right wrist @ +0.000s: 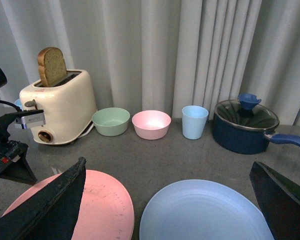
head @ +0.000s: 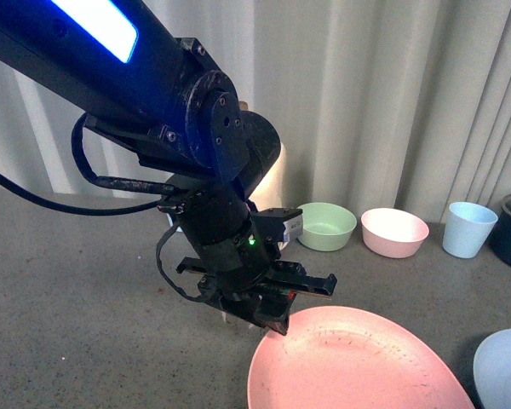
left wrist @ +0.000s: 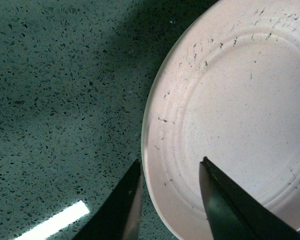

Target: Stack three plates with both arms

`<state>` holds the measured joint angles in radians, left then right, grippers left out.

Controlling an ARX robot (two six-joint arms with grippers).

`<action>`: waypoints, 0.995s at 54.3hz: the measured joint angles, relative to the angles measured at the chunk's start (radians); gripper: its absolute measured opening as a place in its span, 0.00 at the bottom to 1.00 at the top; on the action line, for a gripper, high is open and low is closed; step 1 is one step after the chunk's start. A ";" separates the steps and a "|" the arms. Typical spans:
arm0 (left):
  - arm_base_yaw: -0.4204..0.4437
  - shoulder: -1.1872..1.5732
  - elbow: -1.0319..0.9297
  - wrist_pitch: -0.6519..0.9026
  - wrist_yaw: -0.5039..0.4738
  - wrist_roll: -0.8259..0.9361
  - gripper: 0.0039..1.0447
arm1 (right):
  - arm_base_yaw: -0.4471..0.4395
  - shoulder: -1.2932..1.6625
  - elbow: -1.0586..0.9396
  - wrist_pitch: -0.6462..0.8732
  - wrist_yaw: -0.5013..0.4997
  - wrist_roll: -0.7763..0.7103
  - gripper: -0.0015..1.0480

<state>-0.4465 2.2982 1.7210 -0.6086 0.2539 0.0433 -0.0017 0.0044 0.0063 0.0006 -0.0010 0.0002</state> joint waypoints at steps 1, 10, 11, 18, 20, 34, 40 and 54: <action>0.000 0.000 0.000 0.000 0.000 0.000 0.45 | 0.000 0.000 0.000 0.000 0.000 0.000 0.93; 0.017 -0.039 -0.020 0.038 -0.005 0.008 0.74 | 0.000 0.000 0.000 0.000 0.000 0.000 0.93; 0.021 -0.061 -0.035 0.061 -0.017 0.014 0.79 | 0.000 0.000 0.000 0.000 0.000 0.000 0.93; 0.051 -0.252 -0.180 0.248 -0.019 0.071 0.93 | 0.000 0.000 0.000 0.000 0.000 0.000 0.93; 0.056 -0.325 -0.248 0.313 -0.029 0.095 0.93 | 0.000 0.000 0.000 0.000 0.000 0.000 0.93; 0.016 -0.695 -0.583 0.482 -0.057 0.216 0.94 | 0.000 0.000 0.000 0.000 0.000 0.000 0.93; -0.004 -0.803 -0.670 0.500 -0.066 0.242 0.94 | 0.000 0.000 0.000 0.000 0.000 0.000 0.93; -0.014 -1.049 -1.069 1.131 -0.630 0.047 0.67 | 0.000 0.000 0.000 0.000 0.000 0.000 0.93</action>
<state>-0.4606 1.2491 0.6525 0.5228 -0.3763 0.0902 -0.0017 0.0044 0.0063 0.0006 -0.0010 0.0002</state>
